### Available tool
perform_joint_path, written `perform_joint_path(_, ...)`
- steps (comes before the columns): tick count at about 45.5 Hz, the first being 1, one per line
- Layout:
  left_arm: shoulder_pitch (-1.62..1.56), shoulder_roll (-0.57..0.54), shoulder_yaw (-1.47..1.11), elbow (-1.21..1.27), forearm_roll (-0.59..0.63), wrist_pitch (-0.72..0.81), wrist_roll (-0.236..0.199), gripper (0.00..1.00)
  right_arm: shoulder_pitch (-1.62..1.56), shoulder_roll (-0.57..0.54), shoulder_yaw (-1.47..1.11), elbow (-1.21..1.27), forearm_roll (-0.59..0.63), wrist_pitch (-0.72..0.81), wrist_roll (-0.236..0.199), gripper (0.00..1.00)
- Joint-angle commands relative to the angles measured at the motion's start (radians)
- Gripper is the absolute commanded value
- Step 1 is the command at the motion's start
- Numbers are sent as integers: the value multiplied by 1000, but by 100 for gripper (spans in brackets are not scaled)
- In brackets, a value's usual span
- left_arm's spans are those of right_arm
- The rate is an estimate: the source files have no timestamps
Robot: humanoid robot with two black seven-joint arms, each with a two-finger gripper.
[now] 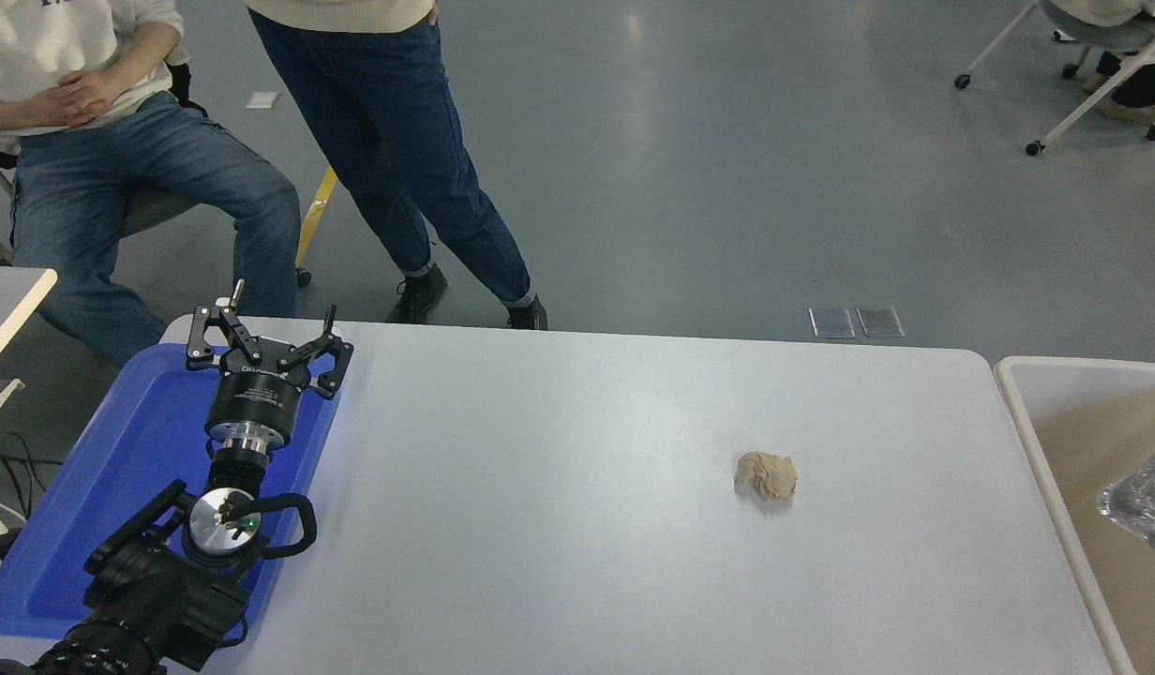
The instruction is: Pick up foil plate and place in dustbin
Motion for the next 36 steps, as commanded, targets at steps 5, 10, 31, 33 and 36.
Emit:
perform_joint_path(5, 0, 1, 0, 0, 0, 0, 0, 100, -28, 20, 10, -36, 48, -43, -38, 0)
perform_joint_path(10, 0, 0, 0, 0, 0, -1, 0, 100, -31, 20, 11, -36, 48, -43, -38, 0)
perform_joint_path(31, 0, 0, 0, 0, 0, 0, 0, 100, -53, 34, 9, -33, 49, -138, -36, 98)
perform_joint_path(33, 0, 0, 0, 0, 0, 0, 0, 100, -51, 35, 9, -34, 48, -138, -36, 99)
perform_joint_path(36, 0, 0, 0, 0, 0, -1, 0, 100, -51, 34, 7, -36, 48, -137, -36, 99)
